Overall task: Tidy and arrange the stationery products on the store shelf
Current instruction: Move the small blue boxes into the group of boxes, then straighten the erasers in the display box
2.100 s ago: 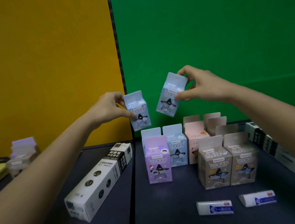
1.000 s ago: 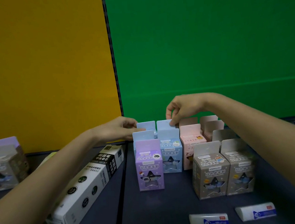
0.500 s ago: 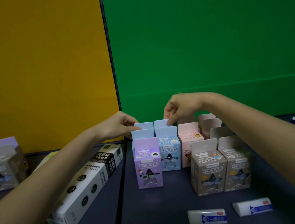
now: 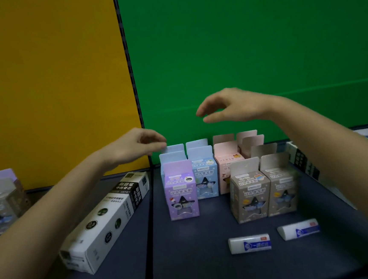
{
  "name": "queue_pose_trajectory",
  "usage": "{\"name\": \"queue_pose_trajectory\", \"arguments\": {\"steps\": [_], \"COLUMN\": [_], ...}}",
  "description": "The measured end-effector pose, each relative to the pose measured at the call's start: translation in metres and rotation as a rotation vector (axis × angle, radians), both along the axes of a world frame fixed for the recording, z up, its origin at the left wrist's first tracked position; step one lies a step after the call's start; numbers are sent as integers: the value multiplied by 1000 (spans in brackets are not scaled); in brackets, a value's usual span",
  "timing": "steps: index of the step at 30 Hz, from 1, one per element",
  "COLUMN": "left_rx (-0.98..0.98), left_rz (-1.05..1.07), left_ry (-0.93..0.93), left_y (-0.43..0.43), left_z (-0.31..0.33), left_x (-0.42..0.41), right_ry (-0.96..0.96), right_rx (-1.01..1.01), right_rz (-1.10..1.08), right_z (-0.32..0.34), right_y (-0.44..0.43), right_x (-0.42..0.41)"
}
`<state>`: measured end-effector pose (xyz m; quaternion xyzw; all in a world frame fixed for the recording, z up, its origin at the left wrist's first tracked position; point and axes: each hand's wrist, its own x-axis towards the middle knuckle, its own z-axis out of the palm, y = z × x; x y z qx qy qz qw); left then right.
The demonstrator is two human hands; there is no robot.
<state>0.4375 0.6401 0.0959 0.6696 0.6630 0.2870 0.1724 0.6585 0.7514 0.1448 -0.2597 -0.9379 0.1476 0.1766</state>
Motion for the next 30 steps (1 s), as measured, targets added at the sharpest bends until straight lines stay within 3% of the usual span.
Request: {"name": "queue_pose_trajectory", "arguments": {"steps": [4, 8, 13, 17, 22, 25, 30], "left_rx": [385, 575, 472, 334, 165, 170, 190], "left_rz": [134, 42, -175, -193, -157, -132, -167], "left_ry": [75, 152, 300, 494, 447, 440, 587], "left_y": [-25, -60, -94, -94, -88, -84, -85], "left_z": [18, 18, -12, -57, -86, -91, -90], "left_x": [21, 65, 121, 144, 157, 159, 161], "right_ry": [181, 209, 64, -95, -143, -113, -156], "right_rx": [87, 94, 53, 93, 99, 69, 183], "right_rz": [-9, -4, 61, 112, 102, 111, 117], "right_z": [5, -7, -44, -92, -123, -129, -129], "right_y": [-36, -73, -89, -80, -75, -73, -76], "right_x": [49, 104, 156, 166, 167, 164, 169]}}
